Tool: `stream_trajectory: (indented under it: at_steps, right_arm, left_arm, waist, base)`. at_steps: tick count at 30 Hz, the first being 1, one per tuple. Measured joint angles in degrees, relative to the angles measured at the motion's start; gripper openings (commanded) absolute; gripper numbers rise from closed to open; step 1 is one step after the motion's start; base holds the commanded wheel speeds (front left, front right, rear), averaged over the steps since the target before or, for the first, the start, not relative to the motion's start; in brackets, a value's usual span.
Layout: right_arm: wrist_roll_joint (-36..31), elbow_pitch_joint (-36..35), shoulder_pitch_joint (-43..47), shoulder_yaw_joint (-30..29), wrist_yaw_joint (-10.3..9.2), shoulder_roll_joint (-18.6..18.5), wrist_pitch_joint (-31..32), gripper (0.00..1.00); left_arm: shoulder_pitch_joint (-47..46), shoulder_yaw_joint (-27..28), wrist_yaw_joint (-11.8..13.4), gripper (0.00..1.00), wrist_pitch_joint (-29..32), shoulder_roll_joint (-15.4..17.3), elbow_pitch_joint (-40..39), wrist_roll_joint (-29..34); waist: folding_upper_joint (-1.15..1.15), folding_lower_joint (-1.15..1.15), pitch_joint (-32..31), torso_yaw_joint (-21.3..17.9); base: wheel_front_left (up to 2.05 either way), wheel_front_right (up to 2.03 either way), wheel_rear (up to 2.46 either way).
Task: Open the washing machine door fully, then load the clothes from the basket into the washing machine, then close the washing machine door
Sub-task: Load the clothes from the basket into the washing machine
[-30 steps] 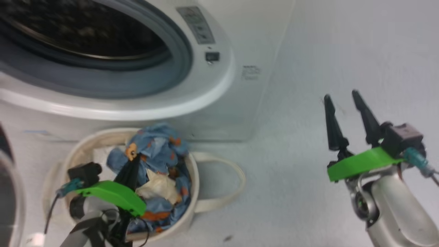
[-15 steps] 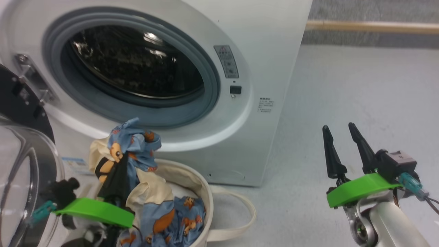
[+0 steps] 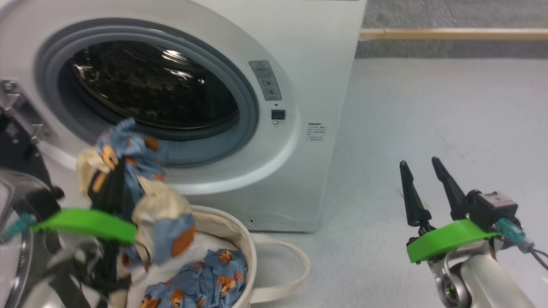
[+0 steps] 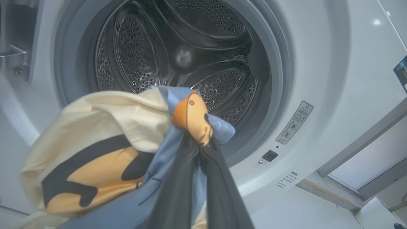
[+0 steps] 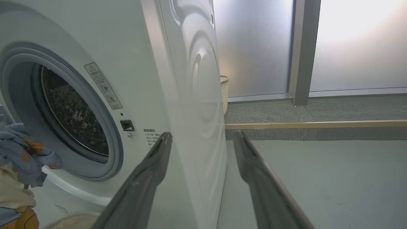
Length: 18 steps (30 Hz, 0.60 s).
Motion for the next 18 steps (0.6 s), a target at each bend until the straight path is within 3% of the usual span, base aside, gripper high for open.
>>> stream_trajectory:
  at_steps: [10,18]
  right_arm:
    - [-1.8,-2.9,-3.0,-1.8,0.00,-3.5,0.0,1.00]
    - [-3.6,-7.0,-3.3,-7.7,0.00,-5.7,0.0,1.00]
  left_arm:
    - [-17.8,-0.3,-0.1,0.00,-1.5,1.2,18.8,1.8]
    - [-32.1,-0.4,-0.1,0.00,-2.1,1.9,23.0,3.7]
  waist:
    - [0.00,0.01,8.3,-4.7]
    - [0.00,0.02,18.4,-8.1]
  base:
    - [0.00,0.00,0.00]
    - [0.00,0.00,0.00]
